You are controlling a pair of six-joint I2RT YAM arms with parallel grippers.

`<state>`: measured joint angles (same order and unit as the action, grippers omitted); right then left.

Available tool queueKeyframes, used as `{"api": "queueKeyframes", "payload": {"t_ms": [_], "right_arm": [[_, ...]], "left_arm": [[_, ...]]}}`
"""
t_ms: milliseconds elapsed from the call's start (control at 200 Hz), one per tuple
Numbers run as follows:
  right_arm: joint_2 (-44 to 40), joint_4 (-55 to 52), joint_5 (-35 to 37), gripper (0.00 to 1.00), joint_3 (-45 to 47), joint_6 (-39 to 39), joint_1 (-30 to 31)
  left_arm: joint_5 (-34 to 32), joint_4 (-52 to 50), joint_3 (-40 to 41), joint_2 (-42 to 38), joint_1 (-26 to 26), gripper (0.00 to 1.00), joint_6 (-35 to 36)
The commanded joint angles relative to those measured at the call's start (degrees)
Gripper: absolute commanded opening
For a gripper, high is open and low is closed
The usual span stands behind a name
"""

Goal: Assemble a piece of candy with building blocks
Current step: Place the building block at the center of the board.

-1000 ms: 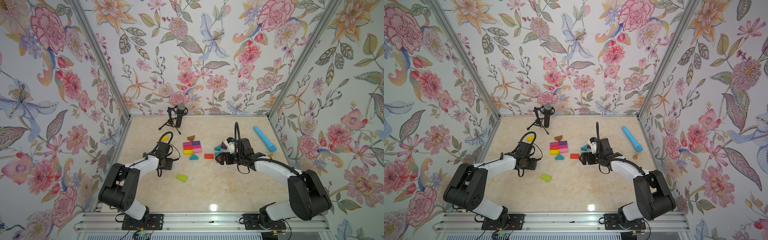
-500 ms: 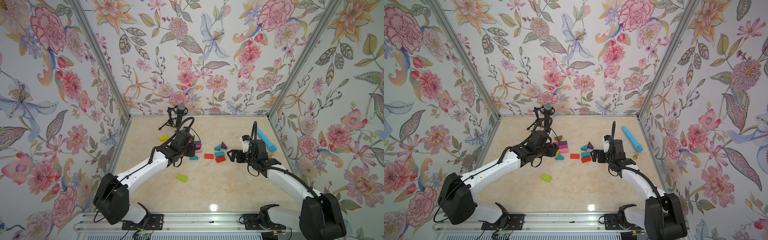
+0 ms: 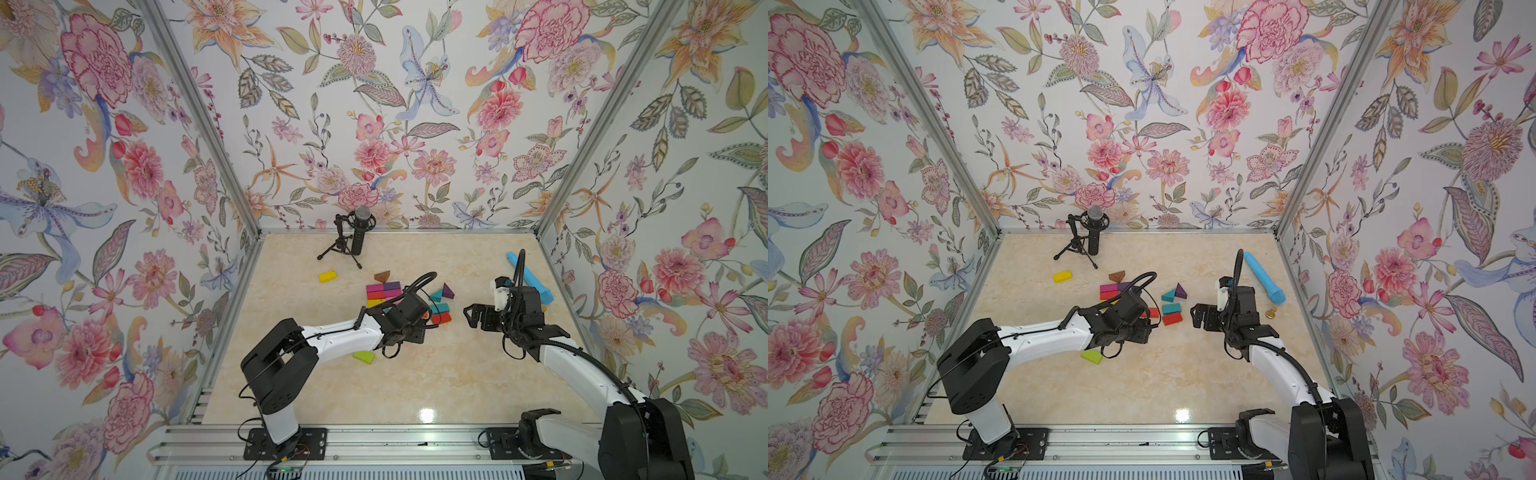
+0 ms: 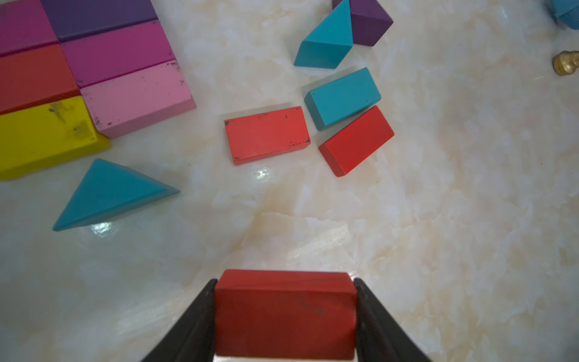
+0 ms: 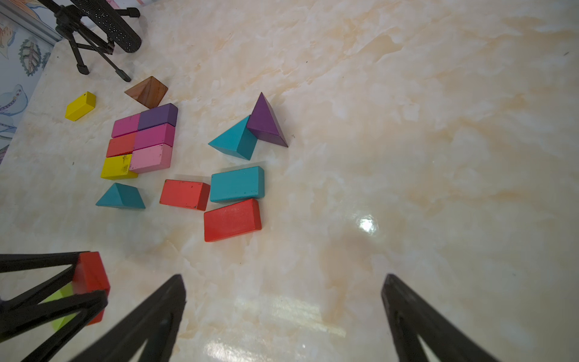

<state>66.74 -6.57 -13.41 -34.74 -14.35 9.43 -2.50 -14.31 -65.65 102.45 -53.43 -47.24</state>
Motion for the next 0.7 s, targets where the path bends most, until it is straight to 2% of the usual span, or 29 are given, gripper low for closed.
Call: {"api": "queueKeyframes", "payload": {"t_ms": [0,315,696], "right_arm": [[-0.7,0.3,-1.4,1.0,0.8,0.1,-0.8],[-1.0,0.4,-2.9,1.0,1.2,0.5,-2.6],[-1.2,1.3,-3.7,1.0,1.5,0.4,-3.4]], "left_arm": [[-2.9,0.4,-4.8,3.7,-0.7,0.29,-1.6],[-4.7,-4.4,-13.9,12.8,-0.8,0.3,0.5],[-5.5,-5.8,-14.3,15.3,-0.9,0.34,0.2]]}}
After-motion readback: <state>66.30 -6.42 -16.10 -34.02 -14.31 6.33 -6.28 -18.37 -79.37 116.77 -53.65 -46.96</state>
